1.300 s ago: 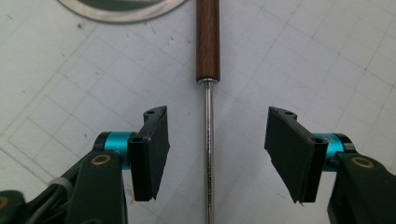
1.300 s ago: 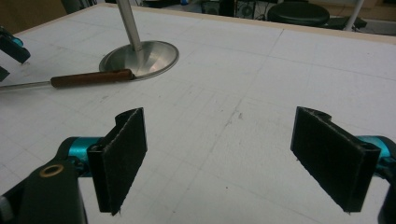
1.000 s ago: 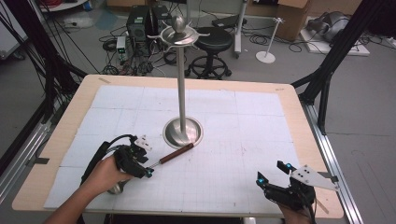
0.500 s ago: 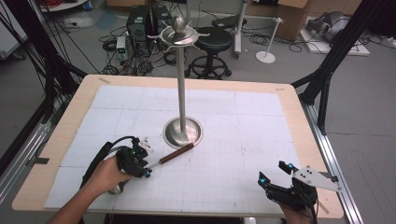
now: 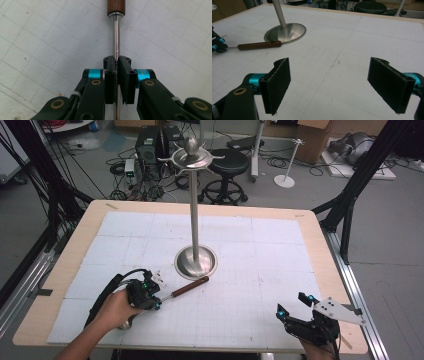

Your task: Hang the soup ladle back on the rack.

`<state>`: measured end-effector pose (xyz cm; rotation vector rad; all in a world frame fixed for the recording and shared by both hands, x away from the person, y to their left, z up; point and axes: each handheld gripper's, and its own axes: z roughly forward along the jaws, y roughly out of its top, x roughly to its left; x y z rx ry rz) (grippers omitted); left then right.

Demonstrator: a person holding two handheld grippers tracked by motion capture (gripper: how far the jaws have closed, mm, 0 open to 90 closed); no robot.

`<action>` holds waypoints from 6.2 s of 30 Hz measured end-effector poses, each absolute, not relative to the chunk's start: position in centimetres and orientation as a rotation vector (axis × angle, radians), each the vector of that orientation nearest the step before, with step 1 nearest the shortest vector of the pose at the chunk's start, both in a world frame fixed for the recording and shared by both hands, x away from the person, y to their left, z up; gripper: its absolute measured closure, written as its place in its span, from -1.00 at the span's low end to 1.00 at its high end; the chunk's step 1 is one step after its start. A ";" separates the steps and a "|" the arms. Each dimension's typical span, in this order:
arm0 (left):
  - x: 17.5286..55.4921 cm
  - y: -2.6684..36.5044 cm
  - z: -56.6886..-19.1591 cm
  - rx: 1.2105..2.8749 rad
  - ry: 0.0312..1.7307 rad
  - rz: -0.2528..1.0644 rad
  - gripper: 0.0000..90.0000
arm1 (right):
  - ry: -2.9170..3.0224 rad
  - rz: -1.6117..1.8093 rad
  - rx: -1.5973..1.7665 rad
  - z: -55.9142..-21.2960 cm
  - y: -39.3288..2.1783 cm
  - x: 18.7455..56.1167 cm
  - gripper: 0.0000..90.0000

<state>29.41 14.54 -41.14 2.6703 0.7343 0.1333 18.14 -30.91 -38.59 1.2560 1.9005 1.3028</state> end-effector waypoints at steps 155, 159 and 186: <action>21.0 11.7 -34.3 1.766 0.533 0.360 0.55 | 2.077 2.021 0.653 -28.3 -13.0 23.7 0.65; 21.2 13.5 -34.4 1.726 0.507 0.330 0.21 | 2.099 1.995 0.626 -27.9 -13.2 24.0 0.65; 20.7 23.1 -36.4 1.625 0.589 0.465 -0.53 | 2.291 1.975 0.392 -23.5 -10.1 28.5 0.65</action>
